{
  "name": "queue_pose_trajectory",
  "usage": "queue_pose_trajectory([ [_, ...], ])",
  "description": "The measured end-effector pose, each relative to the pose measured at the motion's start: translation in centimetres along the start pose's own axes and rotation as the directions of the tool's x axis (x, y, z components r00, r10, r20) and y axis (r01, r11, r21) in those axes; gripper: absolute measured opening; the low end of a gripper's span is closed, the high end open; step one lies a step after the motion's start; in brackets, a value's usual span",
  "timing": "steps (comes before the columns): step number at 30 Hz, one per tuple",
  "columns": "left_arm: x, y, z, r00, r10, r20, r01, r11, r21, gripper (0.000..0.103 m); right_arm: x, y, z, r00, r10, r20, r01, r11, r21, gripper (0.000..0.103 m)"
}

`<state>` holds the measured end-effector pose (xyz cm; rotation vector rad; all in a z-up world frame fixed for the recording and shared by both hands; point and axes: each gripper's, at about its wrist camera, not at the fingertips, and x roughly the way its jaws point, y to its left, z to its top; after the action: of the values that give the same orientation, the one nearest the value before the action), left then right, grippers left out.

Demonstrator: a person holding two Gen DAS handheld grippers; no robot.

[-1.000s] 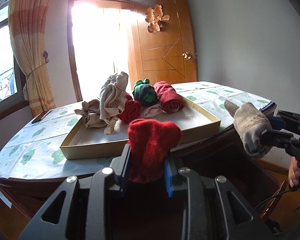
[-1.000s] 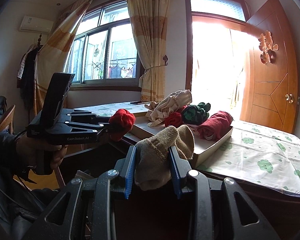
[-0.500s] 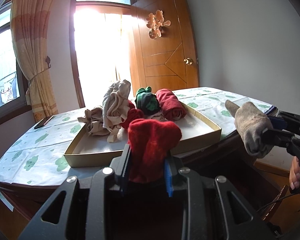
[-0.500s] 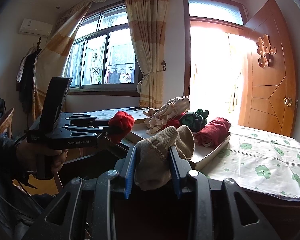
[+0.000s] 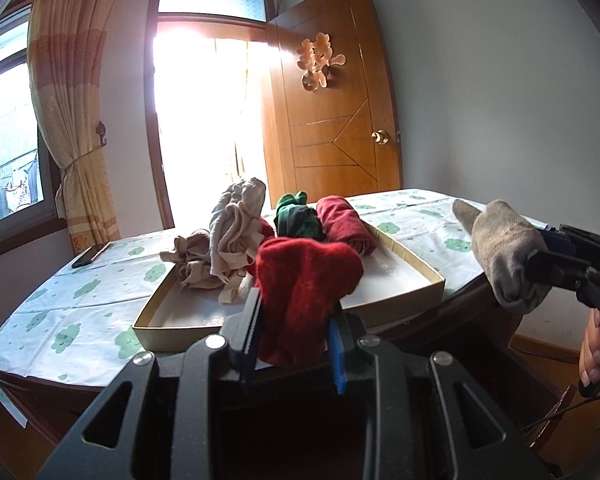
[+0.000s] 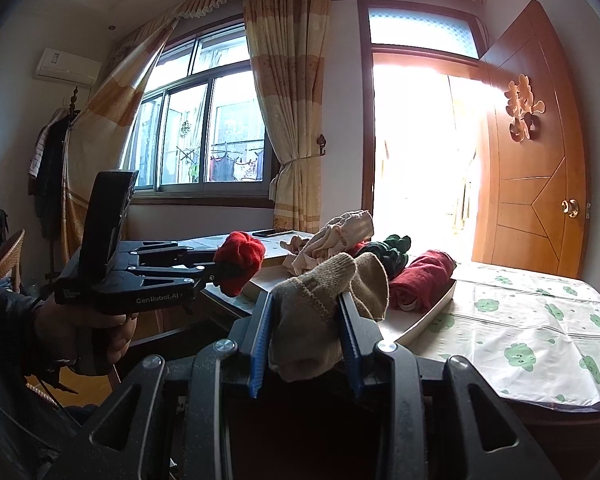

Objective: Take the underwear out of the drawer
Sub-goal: 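Carry the red and beige socks over the beige tray with both tools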

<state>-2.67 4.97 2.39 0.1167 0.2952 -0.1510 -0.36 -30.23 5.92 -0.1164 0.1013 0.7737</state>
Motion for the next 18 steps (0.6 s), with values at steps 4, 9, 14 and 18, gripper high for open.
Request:
queue_pose_trajectory([
  [4,0.1,-0.2,0.4,1.000,-0.002,0.005,0.002,1.000,0.013,0.027,0.2,-0.1,0.4,1.000,-0.001,-0.002,0.001,1.000,-0.006,0.035],
  [9,0.3,-0.4,1.0,1.000,-0.003,0.009,0.002,1.000,0.025,0.027,0.3,-0.3,1.1,1.000,-0.002,0.003,0.002,1.000,-0.012,0.035],
  [14,1.0,-0.2,1.8,1.000,-0.007,0.006,0.006,1.000,0.023,0.027,0.7,-0.7,1.7,1.000,-0.003,-0.002,0.003,1.000,-0.010,0.035],
  [18,1.8,-0.1,2.1,1.000,-0.009,-0.009,0.009,1.000,0.026,0.027,1.0,-1.6,2.1,1.000,-0.002,-0.004,0.003,1.000,0.019,0.035],
])
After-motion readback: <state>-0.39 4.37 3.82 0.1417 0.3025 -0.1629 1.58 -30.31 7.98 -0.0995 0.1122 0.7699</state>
